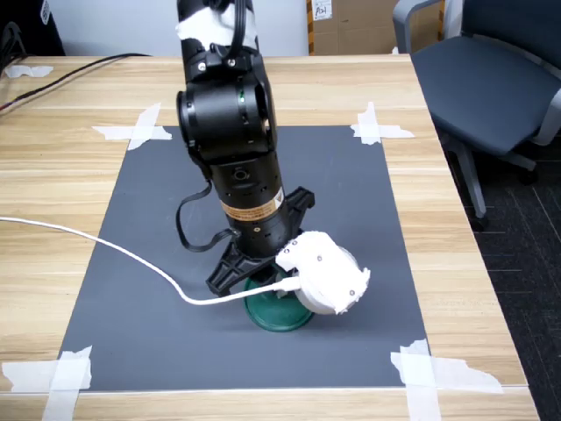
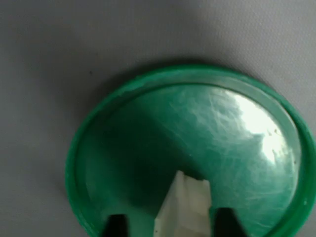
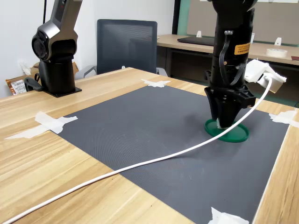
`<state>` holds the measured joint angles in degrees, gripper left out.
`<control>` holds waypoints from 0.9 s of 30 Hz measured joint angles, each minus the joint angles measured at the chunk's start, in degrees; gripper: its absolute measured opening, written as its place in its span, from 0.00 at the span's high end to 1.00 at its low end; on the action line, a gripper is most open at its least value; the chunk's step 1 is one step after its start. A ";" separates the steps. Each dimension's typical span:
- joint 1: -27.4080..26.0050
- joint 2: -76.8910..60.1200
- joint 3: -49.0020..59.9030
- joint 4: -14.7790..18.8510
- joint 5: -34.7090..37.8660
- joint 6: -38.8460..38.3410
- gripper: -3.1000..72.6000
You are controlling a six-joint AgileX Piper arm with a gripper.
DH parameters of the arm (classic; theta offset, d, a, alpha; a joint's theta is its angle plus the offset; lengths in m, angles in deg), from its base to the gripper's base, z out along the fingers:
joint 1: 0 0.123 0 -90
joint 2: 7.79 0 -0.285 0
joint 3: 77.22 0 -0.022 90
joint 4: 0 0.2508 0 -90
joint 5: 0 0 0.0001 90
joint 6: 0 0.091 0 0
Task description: Grasp a white terminal and put it in the green lid.
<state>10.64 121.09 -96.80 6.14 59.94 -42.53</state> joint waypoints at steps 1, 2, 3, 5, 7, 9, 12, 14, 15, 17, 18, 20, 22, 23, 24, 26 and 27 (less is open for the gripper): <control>0.00 0.08 0.00 0.00 0.00 -0.06 0.39; 0.00 0.12 0.00 0.00 0.00 -0.06 0.36; 0.00 0.18 0.00 0.00 -0.06 -0.06 0.33; 0.00 0.18 0.00 0.00 -0.12 -0.06 0.30; 0.00 -0.22 0.00 0.00 -0.40 -0.01 0.28; 0.00 -1.08 0.17 0.00 -1.43 -0.01 0.27; 0.00 -4.26 1.22 0.00 -3.91 -0.01 0.27; 0.00 -7.01 2.80 0.00 -5.83 -0.01 0.27; 0.00 -8.13 3.81 0.00 -6.75 -0.01 0.27; 0.00 -10.80 6.48 0.00 -8.50 -0.01 0.27; 0.00 -12.14 8.12 0.00 -9.39 0.11 0.27; 0.00 -15.11 11.72 -0.11 -10.83 0.33 0.27; 0.00 -18.21 15.60 -0.17 -12.40 0.47 0.27; 0.00 -19.96 17.60 -0.17 -13.34 0.52 0.27; 0.00 -21.86 19.55 -0.17 -14.23 0.60 0.27; 0.00 -25.69 22.95 -0.10 -16.35 0.71 0.27; 0.00 -27.99 24.69 0.03 -17.32 0.71 0.27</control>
<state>10.64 93.09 -72.11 6.17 42.62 -41.82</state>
